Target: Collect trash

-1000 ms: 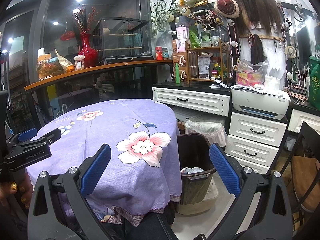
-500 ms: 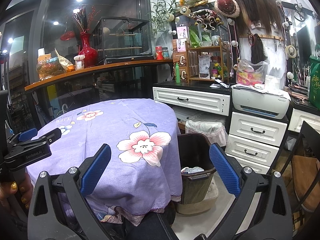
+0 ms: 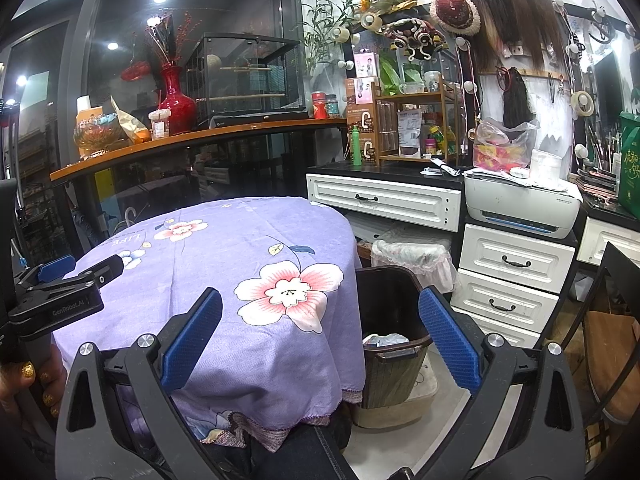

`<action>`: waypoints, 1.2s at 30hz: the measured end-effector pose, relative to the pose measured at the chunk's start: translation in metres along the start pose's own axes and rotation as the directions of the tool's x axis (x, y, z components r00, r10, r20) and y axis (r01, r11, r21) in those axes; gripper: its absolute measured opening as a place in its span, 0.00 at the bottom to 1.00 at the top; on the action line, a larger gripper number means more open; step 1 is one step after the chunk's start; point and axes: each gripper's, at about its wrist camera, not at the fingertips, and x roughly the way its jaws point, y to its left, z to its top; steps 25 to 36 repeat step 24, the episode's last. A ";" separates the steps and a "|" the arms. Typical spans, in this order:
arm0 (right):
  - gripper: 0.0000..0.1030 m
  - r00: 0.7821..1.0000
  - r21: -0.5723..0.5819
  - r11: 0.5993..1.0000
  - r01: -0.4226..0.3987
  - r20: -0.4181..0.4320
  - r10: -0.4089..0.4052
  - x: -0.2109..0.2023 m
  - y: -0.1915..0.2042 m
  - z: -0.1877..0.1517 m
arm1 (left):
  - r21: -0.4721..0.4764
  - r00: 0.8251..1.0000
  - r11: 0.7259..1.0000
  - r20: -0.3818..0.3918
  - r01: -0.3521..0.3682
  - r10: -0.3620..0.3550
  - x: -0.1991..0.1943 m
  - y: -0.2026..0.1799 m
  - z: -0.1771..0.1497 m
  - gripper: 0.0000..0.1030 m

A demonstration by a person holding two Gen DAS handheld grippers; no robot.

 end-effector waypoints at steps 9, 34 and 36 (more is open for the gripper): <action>0.94 1.000 0.001 1.000 -0.002 -0.002 0.002 -0.001 0.002 -0.003 | 0.003 1.000 1.000 0.002 -0.002 0.002 0.000 0.000 0.000 0.95; 0.94 1.000 0.000 1.000 -0.001 -0.002 0.001 -0.001 0.003 -0.002 | -0.008 1.000 1.000 -0.004 -0.007 0.007 0.001 0.000 0.000 0.95; 0.94 1.000 0.000 1.000 -0.001 -0.002 0.001 -0.001 0.003 -0.002 | -0.008 1.000 1.000 -0.004 -0.007 0.007 0.001 0.000 0.000 0.95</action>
